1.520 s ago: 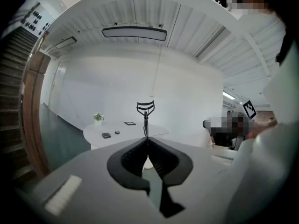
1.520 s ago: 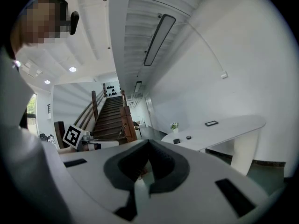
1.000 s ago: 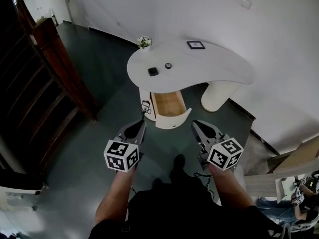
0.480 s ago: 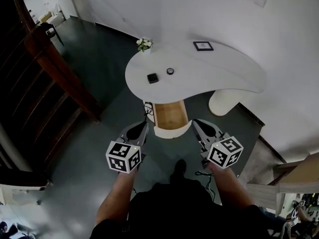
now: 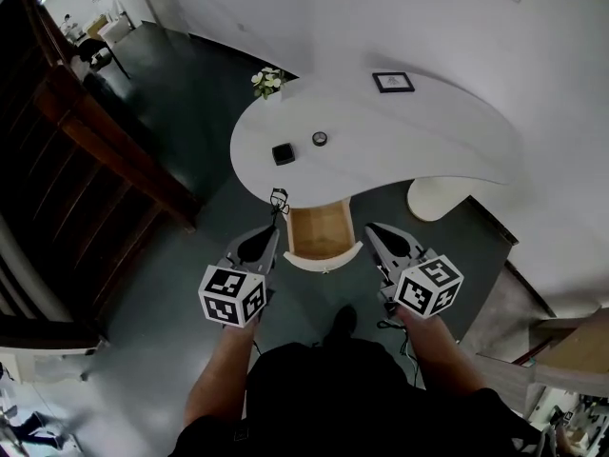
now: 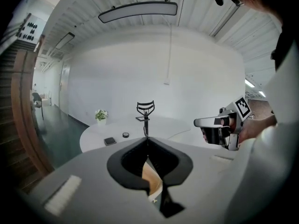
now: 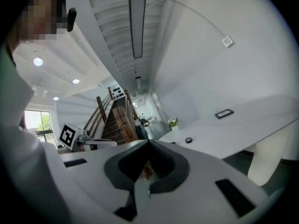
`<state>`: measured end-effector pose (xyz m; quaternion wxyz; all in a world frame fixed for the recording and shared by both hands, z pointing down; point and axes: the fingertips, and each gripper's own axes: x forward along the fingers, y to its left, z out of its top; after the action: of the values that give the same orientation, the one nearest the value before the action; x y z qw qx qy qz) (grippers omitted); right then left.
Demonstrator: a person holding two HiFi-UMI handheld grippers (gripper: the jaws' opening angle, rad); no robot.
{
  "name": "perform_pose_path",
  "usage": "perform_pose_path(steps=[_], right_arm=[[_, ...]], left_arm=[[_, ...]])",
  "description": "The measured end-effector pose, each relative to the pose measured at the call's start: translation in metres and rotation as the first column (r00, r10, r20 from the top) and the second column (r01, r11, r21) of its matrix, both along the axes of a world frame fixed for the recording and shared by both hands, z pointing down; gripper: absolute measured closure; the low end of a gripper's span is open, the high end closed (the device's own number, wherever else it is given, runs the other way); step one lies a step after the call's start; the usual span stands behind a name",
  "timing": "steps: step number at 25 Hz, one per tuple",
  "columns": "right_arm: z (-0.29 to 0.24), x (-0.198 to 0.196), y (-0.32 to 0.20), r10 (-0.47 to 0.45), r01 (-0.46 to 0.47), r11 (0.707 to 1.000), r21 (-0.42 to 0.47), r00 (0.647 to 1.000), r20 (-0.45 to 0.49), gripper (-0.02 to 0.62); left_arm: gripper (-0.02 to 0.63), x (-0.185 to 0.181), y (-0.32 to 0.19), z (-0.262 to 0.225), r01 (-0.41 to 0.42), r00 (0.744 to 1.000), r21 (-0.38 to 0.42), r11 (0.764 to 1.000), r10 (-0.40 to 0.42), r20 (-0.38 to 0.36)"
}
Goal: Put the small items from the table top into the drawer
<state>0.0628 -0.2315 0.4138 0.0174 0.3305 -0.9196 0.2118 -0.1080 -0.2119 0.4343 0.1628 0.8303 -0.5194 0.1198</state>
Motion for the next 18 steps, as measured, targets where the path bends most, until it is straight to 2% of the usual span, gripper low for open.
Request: perform_pose_path(steps=[8, 15, 18], right_arm=[[-0.007, 0.009, -0.013, 0.027, -0.027, 0.999, 0.02, 1.0, -0.002, 0.583], [-0.018, -0.011, -0.013, 0.073, -0.07, 0.997, 0.045, 0.996, -0.06, 0.583], [-0.019, -0.024, -0.013, 0.092, -0.088, 0.995, 0.051, 0.993, -0.073, 0.583]], left_arm=[[0.592, 0.008, -0.016, -0.009, -0.022, 1.0, 0.025, 0.999, 0.023, -0.015], [0.592, -0.01, -0.016, -0.003, -0.069, 0.995, 0.033, 0.997, 0.071, -0.065], [0.592, -0.018, -0.012, 0.004, -0.111, 0.992, 0.03, 0.993, 0.113, -0.053]])
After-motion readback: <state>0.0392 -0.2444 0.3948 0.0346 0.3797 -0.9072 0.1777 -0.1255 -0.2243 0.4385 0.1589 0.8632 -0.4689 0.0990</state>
